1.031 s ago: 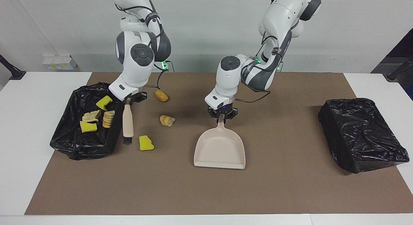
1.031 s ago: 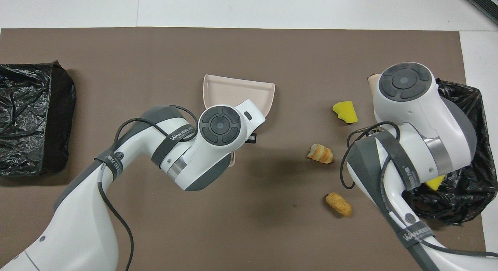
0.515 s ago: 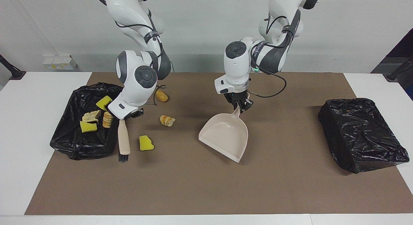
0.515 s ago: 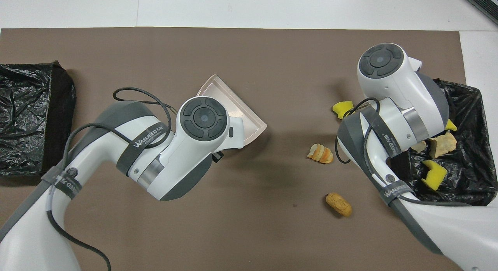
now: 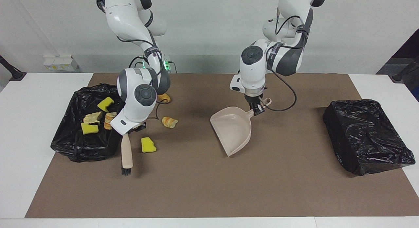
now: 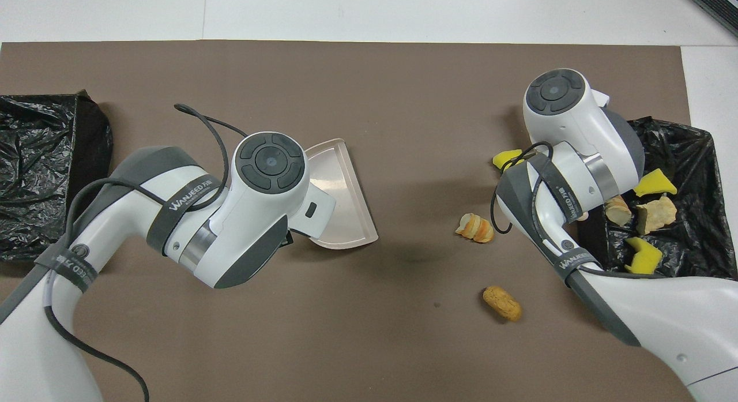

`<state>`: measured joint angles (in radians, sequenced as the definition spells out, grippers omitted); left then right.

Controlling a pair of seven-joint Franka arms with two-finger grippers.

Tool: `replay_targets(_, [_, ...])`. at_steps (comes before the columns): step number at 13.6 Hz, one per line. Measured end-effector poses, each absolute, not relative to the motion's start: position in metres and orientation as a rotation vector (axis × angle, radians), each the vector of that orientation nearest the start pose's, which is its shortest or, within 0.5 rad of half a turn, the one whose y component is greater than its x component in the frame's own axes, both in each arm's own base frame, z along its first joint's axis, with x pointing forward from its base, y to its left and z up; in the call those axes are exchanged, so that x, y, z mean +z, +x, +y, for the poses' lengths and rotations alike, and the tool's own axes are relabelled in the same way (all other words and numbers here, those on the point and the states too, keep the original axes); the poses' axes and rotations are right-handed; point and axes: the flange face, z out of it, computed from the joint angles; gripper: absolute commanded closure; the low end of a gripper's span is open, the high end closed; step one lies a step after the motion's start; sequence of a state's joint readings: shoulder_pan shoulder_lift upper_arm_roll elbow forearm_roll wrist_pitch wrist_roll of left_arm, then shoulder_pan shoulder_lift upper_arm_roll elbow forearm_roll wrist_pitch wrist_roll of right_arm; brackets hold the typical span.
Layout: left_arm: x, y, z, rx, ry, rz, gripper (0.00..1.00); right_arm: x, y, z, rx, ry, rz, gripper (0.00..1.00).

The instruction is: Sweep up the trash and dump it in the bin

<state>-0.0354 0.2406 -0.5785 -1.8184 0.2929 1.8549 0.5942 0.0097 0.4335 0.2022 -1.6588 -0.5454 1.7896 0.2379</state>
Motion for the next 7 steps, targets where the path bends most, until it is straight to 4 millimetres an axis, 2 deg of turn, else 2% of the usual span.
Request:
replay_targets(2, [0.401, 0.499, -0.321, 0.227, -2.334, 1.881, 1.00, 0.333, 0.627, 0.092, 0.398, -3.521, -0.287, 1.00])
replay_targets(4, [0.392, 0.482, -0.340, 0.196, -2.301, 1.939, 1.00, 0.322, 0.616, 0.113, 0.431, -3.434, -0.273, 1.00])
replay_targets(7, [0.379, 0.462, -0.352, 0.219, -2.277, 1.968, 1.00, 0.320, 0.599, 0.153, 0.425, -3.333, -0.187, 1.00])
